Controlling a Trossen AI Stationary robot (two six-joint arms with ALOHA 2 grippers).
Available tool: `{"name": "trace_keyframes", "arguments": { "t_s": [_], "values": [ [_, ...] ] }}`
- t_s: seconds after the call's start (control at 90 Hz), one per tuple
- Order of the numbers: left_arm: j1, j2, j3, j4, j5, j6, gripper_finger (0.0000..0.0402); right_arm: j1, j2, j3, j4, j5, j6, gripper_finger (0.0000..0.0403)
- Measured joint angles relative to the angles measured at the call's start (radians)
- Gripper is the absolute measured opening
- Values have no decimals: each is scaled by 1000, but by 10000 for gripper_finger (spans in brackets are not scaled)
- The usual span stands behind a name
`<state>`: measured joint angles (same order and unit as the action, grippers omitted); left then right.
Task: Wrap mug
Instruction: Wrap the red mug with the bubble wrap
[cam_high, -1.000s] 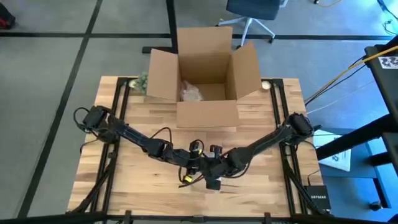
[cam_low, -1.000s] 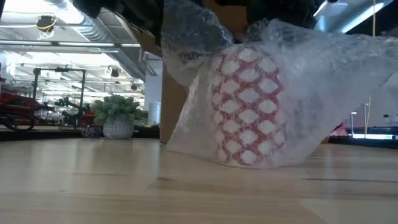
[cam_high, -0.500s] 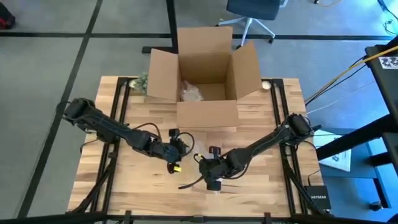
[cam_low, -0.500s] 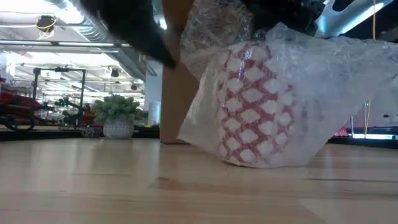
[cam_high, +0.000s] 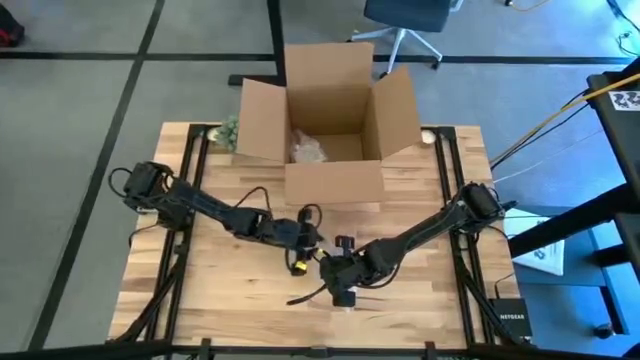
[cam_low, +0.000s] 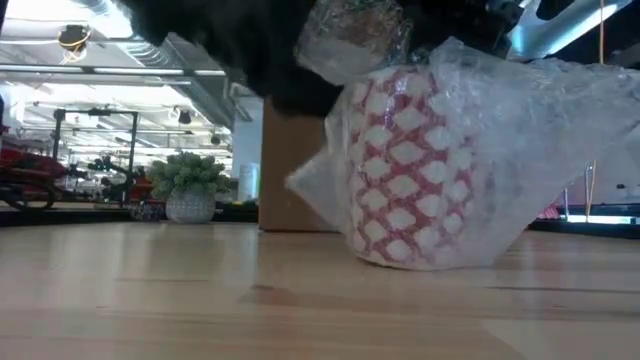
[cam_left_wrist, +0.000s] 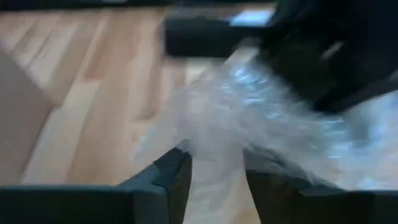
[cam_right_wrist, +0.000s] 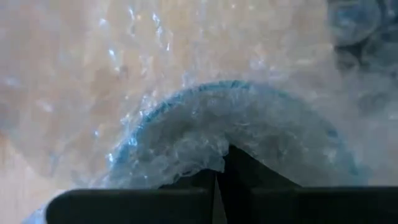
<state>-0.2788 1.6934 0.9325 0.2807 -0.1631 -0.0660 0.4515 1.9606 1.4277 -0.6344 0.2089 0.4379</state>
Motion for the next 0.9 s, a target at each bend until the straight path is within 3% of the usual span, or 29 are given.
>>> {"name": "trace_keyframes", "arguments": {
  "t_s": [0.211,0.367,0.633,0.9],
  "values": [
    [-48,34,0,75,52,-12,127,1,0,0,1,-3,-17,0],
    [-66,85,1,151,39,-75,127,0,1,-2,2,-13,-25,0],
    [-98,81,1,145,14,-144,127,-31,2,4,31,-72,-115,0],
    [-111,82,1,127,-21,-161,127,-42,2,151,-249,-107,-108,1]
  ]
}}
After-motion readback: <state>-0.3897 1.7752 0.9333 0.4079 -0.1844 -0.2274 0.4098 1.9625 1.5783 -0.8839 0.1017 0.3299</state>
